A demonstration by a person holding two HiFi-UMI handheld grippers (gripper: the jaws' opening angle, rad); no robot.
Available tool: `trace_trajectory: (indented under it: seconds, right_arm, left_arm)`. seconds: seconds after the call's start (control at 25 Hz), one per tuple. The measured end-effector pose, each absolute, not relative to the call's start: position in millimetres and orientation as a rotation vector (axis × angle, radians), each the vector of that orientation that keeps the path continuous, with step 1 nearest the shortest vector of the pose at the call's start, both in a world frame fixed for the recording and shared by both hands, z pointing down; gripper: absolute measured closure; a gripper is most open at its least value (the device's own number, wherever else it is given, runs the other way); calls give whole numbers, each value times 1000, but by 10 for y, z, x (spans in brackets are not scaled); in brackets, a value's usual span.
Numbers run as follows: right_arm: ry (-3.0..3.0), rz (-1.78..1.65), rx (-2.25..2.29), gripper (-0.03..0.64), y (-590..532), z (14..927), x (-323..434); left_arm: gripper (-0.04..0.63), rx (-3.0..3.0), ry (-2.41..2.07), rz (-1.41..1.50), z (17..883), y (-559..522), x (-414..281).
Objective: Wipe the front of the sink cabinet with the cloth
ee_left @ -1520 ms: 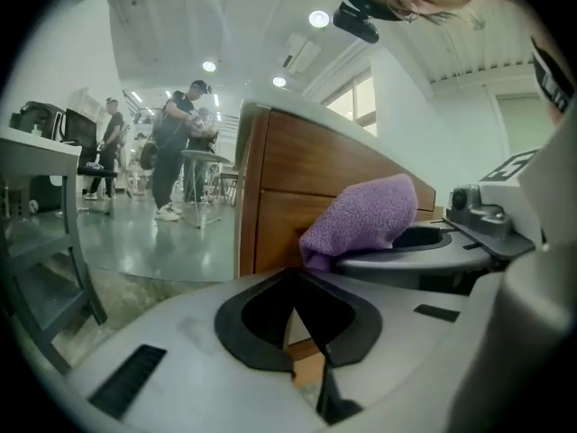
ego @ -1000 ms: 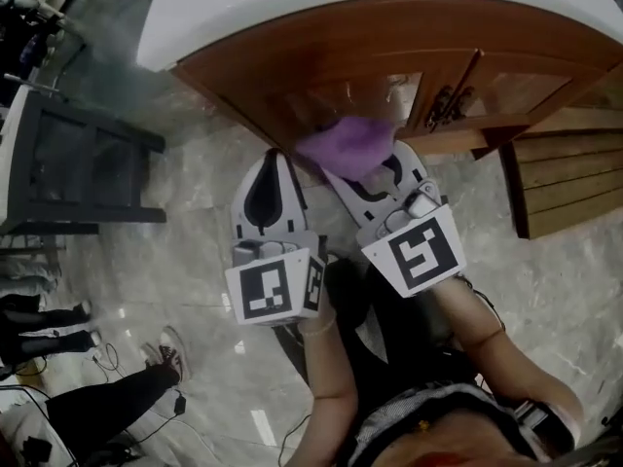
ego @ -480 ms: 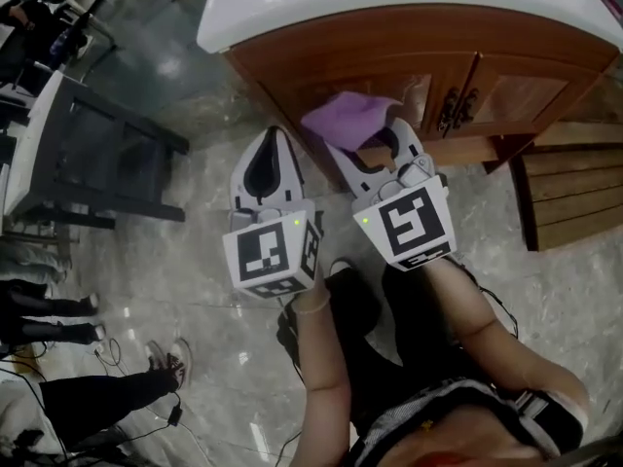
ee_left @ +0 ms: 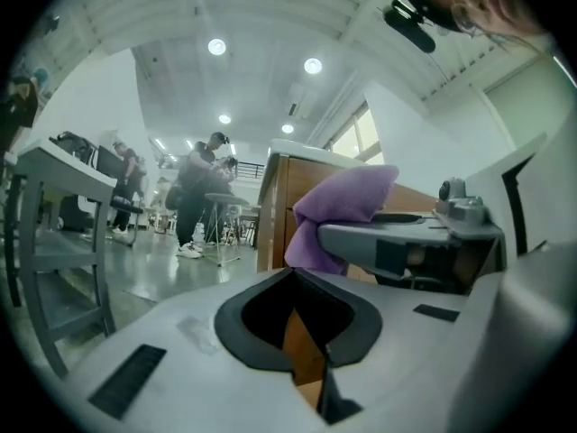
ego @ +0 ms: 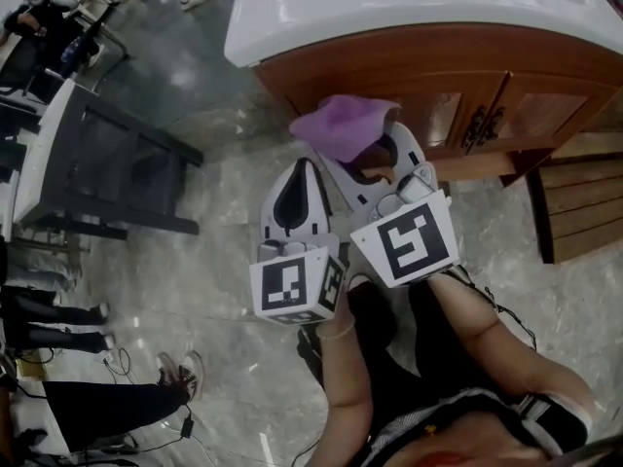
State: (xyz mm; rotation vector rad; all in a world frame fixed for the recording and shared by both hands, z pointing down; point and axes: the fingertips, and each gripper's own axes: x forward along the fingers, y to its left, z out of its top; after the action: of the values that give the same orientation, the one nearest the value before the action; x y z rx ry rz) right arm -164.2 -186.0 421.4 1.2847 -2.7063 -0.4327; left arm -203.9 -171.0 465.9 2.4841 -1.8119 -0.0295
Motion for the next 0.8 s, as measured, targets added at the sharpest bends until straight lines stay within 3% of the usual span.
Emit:
trace_trajectory:
  seconds: [0.8]
  right_arm:
    - [-2539,-693,1420,451,-2047,4246,-1735]
  left_arm:
    - [598,2502,-1750,-137,4585,-1636,-2097]
